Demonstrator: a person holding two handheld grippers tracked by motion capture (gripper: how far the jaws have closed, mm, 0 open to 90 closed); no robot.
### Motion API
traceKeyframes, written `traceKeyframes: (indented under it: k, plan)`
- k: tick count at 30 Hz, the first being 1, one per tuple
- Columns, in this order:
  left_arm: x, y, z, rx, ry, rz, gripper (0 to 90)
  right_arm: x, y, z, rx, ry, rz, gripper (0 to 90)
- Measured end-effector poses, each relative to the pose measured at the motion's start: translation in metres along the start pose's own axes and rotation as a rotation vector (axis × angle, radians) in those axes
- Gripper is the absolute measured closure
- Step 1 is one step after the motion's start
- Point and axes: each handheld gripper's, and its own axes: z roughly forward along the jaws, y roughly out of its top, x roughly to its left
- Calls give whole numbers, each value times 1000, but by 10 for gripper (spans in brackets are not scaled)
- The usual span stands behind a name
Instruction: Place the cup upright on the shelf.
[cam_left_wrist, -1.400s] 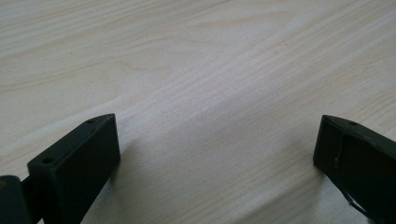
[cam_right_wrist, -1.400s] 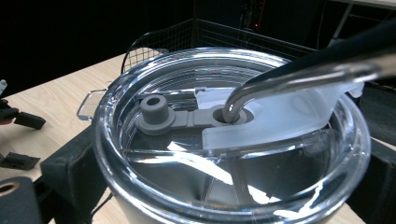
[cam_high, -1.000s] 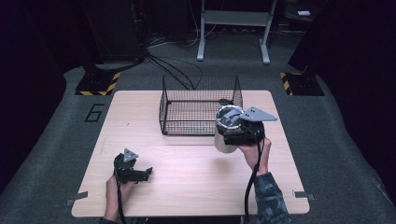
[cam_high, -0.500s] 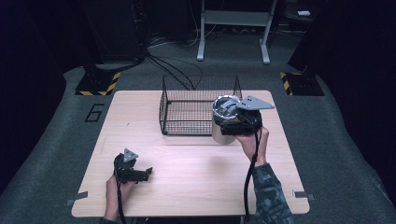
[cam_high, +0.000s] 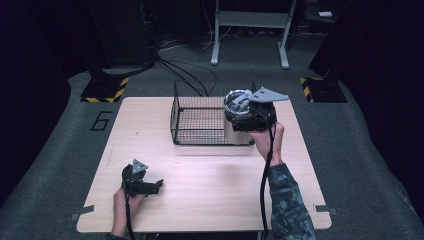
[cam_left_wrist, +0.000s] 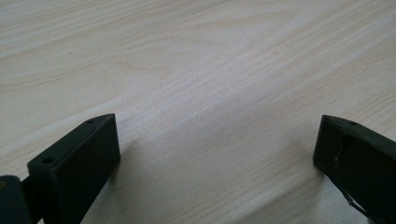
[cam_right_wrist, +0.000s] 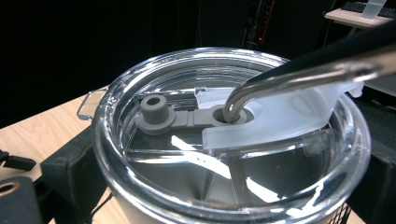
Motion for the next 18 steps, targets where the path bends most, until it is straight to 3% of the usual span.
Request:
traceKeyframes:
  k: [18]
  plan:
    - [0,0,0,0,0,0,3,-16,30,29,21,-27,1,37]
